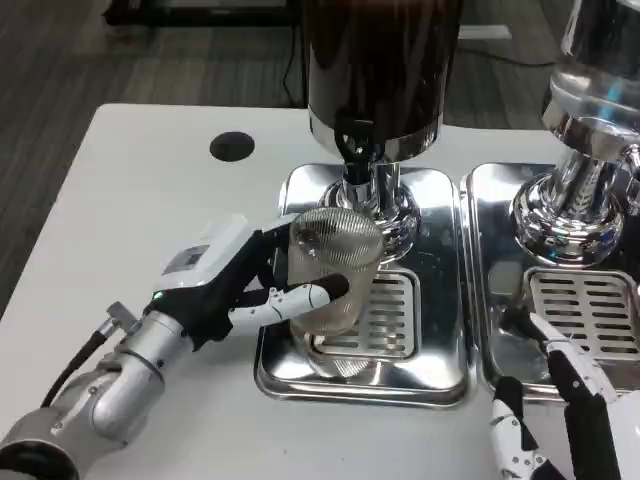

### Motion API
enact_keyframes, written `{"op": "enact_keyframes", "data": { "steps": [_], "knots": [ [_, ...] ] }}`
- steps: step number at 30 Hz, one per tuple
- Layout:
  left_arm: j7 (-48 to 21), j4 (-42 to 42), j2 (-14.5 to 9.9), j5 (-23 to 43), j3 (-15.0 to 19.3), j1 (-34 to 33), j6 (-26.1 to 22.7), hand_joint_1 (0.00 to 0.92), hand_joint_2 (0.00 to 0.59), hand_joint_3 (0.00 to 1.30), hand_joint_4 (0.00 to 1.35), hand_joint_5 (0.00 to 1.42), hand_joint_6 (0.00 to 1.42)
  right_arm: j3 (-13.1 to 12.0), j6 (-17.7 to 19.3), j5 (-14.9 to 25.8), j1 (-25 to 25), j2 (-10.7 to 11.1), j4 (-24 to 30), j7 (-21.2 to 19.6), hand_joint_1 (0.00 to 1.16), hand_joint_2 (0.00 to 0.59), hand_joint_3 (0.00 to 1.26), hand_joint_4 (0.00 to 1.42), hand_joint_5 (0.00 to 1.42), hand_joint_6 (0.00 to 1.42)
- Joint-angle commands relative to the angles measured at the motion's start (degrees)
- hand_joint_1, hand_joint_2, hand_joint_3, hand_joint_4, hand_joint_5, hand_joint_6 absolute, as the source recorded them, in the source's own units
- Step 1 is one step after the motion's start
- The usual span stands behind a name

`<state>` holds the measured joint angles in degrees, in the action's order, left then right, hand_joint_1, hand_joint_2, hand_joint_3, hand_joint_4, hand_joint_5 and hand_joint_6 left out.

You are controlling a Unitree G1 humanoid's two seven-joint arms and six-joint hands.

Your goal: Grasp the cup under the faucet to collect the drink, then remove the cup.

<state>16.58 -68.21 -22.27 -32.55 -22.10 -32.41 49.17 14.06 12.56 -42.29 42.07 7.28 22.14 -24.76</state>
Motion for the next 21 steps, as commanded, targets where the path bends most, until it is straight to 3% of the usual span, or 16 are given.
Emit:
{"op": "enact_keyframes", "data": {
  "steps": [1, 10, 21],
  "knots": [
    [-3.1, 0.2, -0.5, -1.2, -1.6, -0.1, 0.3, 0.006, 0.129, 0.25, 0.24, 0.29, 0.27, 0.2, 0.9, 0.3, -0.6, -0.2, -1.0, -0.5, 0.41, 0.517, 0.22, 0.2, 0.17, 0.27],
    [-6.5, 2.0, -2.1, -0.1, -2.2, 0.7, 1.4, 0.0, 0.105, 0.23, 0.21, 0.23, 0.22, 0.0, 0.9, 0.9, -1.3, 0.2, -1.4, -0.1, 0.42, 0.517, 0.22, 0.21, 0.17, 0.27],
    [-5.9, 7.1, -4.1, -2.6, -3.7, 2.0, 1.0, 0.0, 0.081, 0.12, 0.03, 0.05, 0.1, -0.3, 0.8, 2.0, -1.1, 0.4, -1.2, 0.5, 0.42, 0.517, 0.22, 0.21, 0.19, 0.27]
  ]
}}
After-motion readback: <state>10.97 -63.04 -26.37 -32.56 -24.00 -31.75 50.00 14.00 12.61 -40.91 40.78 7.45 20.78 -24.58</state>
